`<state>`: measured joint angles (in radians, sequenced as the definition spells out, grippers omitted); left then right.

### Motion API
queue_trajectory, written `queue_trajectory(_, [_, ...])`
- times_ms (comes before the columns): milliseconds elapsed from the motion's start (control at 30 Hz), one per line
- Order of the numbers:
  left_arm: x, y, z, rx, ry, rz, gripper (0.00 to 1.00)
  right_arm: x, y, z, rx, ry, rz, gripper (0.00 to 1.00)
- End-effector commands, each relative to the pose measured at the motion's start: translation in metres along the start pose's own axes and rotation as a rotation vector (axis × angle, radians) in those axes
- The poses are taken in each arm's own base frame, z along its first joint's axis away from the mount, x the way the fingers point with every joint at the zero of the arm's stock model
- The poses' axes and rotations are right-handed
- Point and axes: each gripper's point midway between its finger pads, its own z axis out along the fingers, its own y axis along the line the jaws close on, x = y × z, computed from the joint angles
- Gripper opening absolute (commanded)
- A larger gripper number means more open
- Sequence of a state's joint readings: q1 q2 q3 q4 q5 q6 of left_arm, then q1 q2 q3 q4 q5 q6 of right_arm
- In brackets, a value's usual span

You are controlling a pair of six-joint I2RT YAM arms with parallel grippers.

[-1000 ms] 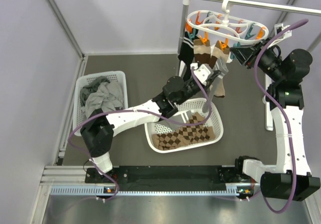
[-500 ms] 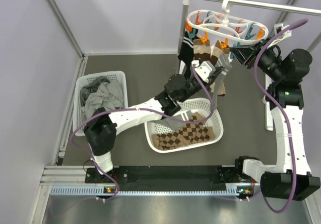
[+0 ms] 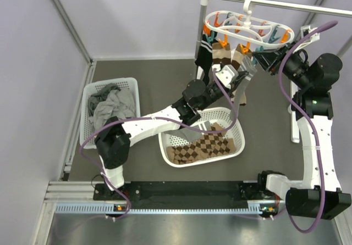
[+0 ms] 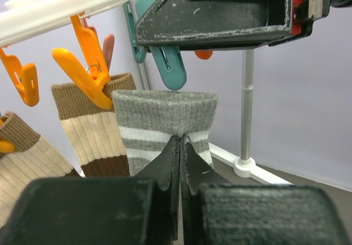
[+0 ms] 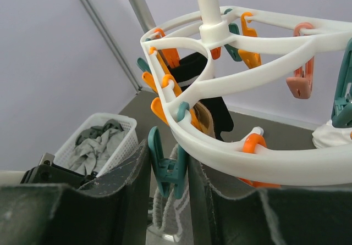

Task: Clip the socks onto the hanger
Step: Clamp the sock onto the hanger.

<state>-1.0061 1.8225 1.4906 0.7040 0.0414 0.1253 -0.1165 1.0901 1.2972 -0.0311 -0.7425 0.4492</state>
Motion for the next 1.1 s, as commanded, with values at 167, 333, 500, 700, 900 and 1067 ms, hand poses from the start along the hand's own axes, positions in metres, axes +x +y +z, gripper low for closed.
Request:
queue_trajectory(167, [-0.033,0.002,0.009,0.005,-0.095,-0.007,0.0,-0.016,0.008,-0.002,-0.026,-0.045,-0.035,0.0])
queue_trajectory(333, [-0.039,0.001,0.01,0.011,-0.11,-0.01,0.0,-0.013,0.006,-0.002,-0.023,-0.039,-0.031,0.0])
queue_trajectory(500, [-0.043,0.001,0.011,0.011,-0.118,-0.008,0.0,-0.011,0.005,-0.002,-0.02,-0.038,-0.029,0.0])
queue_trajectory(700, [-0.044,0.002,0.013,0.014,-0.121,-0.01,0.0,-0.011,0.007,-0.002,-0.026,-0.039,-0.027,0.0])
queue_trajectory(900, [-0.043,-0.001,0.016,0.022,-0.122,-0.017,0.0,-0.009,0.008,-0.004,-0.027,-0.038,-0.019,0.0])
queue_trajectory(1067, [-0.053,0.0,0.017,0.025,-0.142,-0.021,0.0,-0.007,0.006,-0.004,-0.023,-0.039,-0.017,0.0])
